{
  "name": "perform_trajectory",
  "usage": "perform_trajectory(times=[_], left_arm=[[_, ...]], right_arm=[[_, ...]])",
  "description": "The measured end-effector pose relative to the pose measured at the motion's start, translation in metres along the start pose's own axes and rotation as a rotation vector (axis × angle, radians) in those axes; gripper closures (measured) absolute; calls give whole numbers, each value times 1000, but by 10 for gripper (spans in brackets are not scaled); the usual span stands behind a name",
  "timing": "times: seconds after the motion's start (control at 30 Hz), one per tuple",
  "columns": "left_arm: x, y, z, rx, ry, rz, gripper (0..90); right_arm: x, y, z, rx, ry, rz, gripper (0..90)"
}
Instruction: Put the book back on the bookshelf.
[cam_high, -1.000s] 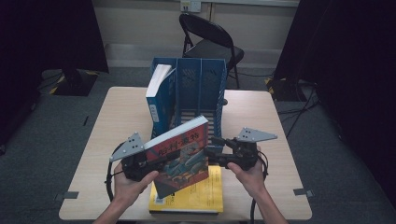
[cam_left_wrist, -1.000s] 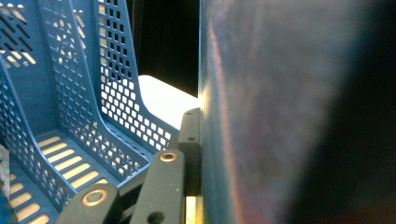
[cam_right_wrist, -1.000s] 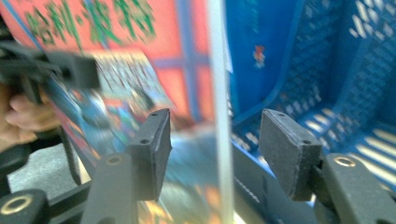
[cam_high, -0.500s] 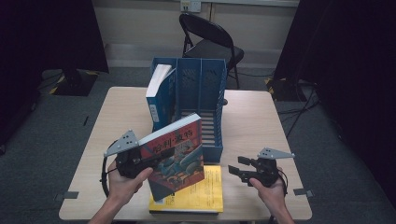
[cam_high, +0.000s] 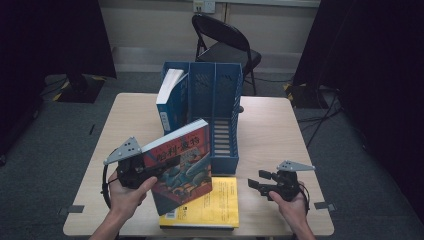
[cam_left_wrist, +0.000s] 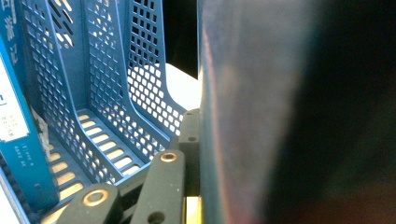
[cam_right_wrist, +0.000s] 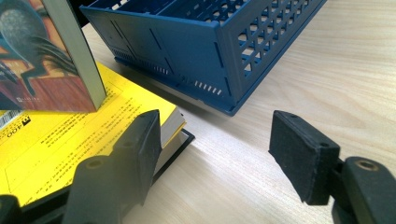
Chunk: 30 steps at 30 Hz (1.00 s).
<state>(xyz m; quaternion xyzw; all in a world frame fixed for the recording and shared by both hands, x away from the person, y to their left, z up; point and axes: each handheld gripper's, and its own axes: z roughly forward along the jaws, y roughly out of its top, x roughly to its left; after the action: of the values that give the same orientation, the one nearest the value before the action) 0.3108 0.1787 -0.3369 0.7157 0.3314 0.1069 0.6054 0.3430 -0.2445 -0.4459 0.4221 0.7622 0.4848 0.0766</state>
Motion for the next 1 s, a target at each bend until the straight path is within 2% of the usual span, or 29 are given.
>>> perform_trajectory(times=[0.1,0.3,0.43,0.53,0.77,0.9,1.0], left_arm=[[-1,2,0,-1,2,-2,744],[-5,8,-3,18,16,28,744],[-3,10,-5,12,18,26,744],[-2,13,-7,3,31,20,744],[2,24,-12,-54,46,3,745],[4,32,-11,-72,56,0,745],[6,38,-6,-80,78,-2,744]], right_arm=[[-1,0,0,1,9,-2,328],[-3,-1,2,9,-2,0,324],[-2,-2,3,16,-2,-2,325],[-3,-2,3,16,-2,-1,325],[-4,-2,4,23,-5,-1,327],[-5,-2,6,31,-6,-1,327],[-4,-3,7,38,-8,-6,328]])
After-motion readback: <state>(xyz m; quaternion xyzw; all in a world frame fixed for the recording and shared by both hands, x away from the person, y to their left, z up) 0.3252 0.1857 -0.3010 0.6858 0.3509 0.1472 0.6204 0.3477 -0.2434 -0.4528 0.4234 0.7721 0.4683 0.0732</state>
